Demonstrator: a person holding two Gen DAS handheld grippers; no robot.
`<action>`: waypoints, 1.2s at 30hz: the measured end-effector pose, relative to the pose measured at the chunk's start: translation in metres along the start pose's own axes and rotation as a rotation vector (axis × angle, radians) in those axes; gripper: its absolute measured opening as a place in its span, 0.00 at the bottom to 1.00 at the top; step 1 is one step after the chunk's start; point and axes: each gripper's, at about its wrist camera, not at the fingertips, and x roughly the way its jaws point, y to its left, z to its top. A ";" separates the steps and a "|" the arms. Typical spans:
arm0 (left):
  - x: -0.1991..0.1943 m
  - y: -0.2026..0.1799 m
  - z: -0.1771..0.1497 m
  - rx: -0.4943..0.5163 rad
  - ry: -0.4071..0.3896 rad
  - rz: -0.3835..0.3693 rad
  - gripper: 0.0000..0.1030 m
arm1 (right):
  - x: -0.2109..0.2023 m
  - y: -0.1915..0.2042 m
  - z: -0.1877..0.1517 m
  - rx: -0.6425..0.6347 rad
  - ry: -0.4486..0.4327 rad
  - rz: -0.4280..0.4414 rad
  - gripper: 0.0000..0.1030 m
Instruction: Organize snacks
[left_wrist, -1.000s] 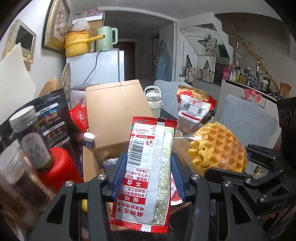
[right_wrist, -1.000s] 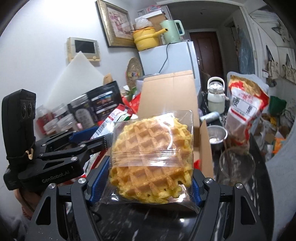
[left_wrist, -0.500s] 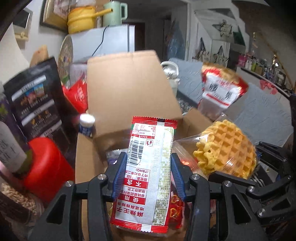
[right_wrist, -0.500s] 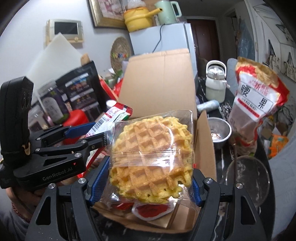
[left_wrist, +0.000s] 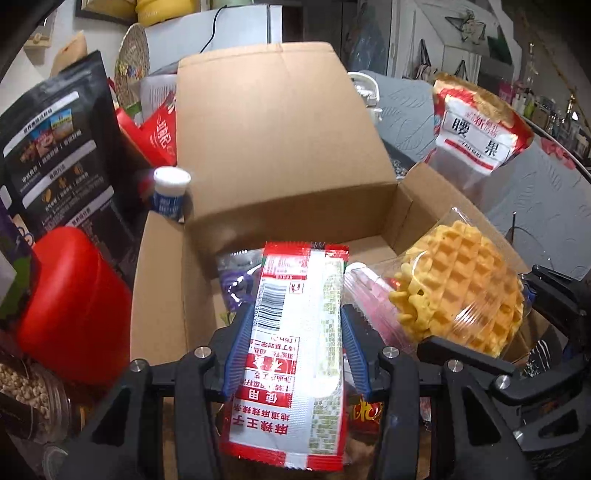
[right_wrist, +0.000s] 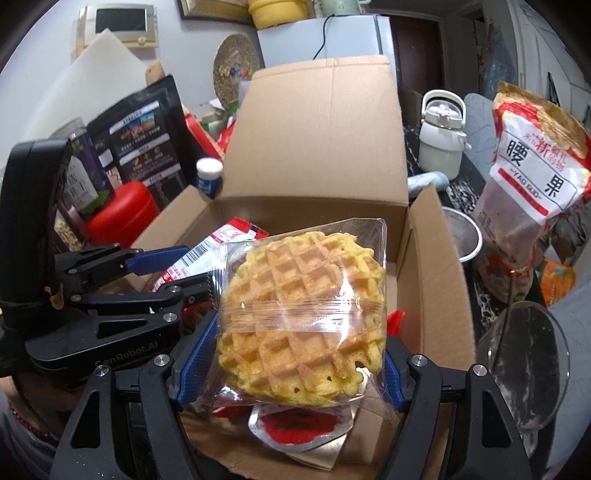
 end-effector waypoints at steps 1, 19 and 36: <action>0.003 0.001 0.000 -0.001 0.015 0.000 0.46 | 0.003 0.001 0.000 -0.005 0.009 -0.004 0.74; 0.009 -0.002 -0.004 0.011 0.098 0.126 0.52 | 0.011 0.015 -0.008 -0.103 0.080 -0.156 0.88; -0.059 -0.018 0.009 0.009 -0.012 0.121 0.53 | -0.051 0.016 0.005 -0.078 -0.010 -0.227 0.88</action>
